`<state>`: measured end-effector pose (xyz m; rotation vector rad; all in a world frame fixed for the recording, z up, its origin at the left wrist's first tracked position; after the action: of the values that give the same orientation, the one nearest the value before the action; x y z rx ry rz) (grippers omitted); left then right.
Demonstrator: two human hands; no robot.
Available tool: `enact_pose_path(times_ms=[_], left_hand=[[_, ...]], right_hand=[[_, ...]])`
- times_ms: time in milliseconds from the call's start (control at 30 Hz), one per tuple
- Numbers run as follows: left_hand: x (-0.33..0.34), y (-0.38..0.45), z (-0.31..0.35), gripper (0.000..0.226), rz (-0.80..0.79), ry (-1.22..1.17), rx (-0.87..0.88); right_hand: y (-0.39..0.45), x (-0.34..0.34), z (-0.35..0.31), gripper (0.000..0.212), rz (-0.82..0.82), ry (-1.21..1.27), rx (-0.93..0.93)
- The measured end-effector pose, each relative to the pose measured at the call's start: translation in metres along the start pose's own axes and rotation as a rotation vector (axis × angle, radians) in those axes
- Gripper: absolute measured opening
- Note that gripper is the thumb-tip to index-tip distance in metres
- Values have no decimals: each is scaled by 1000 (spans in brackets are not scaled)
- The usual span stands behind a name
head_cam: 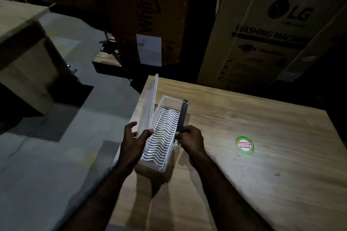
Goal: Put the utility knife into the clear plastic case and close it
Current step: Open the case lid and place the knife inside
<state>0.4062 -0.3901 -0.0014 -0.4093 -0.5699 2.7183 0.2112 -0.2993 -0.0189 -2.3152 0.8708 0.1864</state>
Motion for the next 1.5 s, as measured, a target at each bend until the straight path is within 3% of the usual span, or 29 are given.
enact_pose_path(times_ms=[300,400,500,1033,1333,1500], left_hand=[[3,-2,-12,64,-8,-97,-32],[9,-5,-9,63,-28,-84,-21],[12,-5,-11,60,-31,-86,-26],[17,0,-13,54,-21,-134,-35],[25,-4,-19,62,-44,-163,-61],[29,-4,-20,55,-53,-157,-63]], right_hand=[[4,37,-20,29,32,-463,-80],[-4,40,-27,41,60,-604,-183],[-10,51,-28,36,37,-728,-283],[-5,69,-16,22,-52,-966,-305],[6,56,-12,26,-9,-1020,-290],[8,57,-11,25,-18,-1042,-293]])
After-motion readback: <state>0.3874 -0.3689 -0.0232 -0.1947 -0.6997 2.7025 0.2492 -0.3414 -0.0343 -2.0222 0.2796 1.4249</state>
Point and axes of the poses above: each hand's wrist, its own y-axis towards the middle knuckle, its own x-axis out of the palm, z = x × y, the point moved 9 cm from there along y, towards the middle knuckle, and after that the axes turned 3 degrees about -z, right-handed, at the moved point
